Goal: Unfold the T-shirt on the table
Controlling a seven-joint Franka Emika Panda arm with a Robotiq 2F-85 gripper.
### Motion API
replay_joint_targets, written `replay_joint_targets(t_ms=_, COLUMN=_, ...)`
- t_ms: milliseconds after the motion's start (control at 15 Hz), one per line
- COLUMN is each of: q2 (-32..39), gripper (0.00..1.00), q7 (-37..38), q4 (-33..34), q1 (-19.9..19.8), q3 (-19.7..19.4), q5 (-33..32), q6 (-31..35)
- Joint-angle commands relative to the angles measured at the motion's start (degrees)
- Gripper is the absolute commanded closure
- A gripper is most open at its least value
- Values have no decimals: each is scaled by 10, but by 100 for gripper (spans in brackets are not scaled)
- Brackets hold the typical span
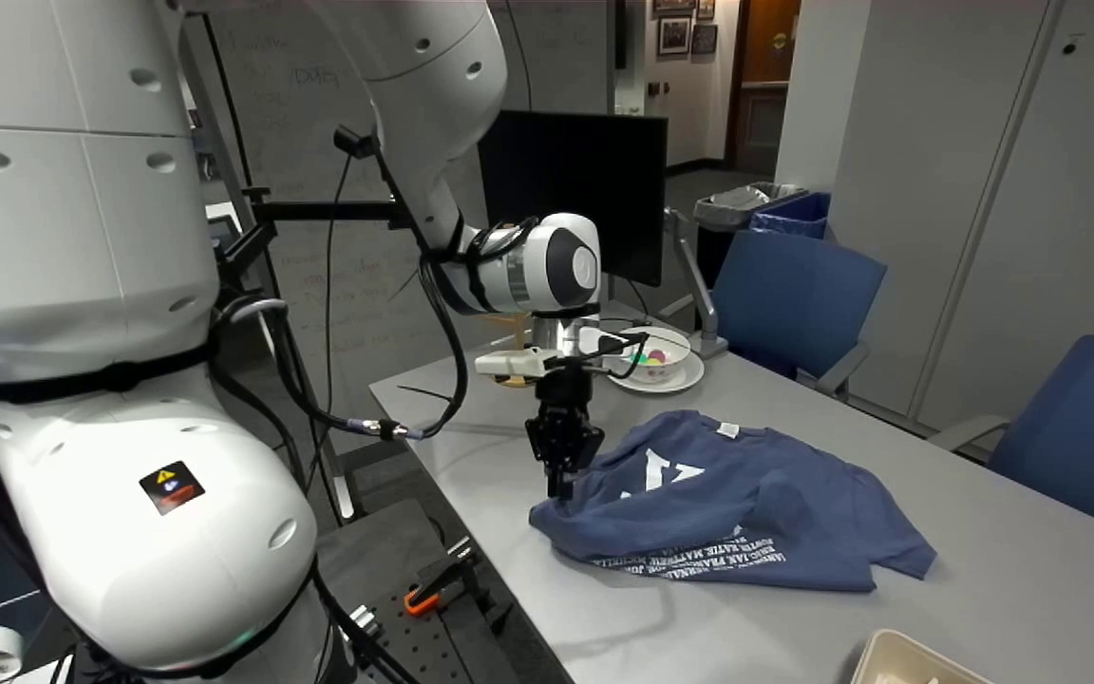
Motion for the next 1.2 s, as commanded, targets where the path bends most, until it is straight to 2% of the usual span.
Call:
replay_joint_targets(t_ms=0, q2=-5, gripper=48, q7=-30, q4=13, q1=-27, q3=23, q5=23, q6=-34)
replay_joint_targets(t_ms=333, q2=7, gripper=10, q7=-67, q4=61, q1=-46, q3=28, q5=58, q6=-25)
replay_joint_targets(t_ms=467, q2=20, gripper=0, q7=-87, q4=96, q1=-53, q3=28, q5=73, q6=-17)
replay_joint_targets(t_ms=800, q2=87, gripper=0, q7=-97, q4=191, q1=-65, q3=23, q5=101, q6=36)
replay_joint_targets(t_ms=1133, q2=173, gripper=0, q7=-87, q4=246, q1=-60, q3=7, q5=79, q6=161)
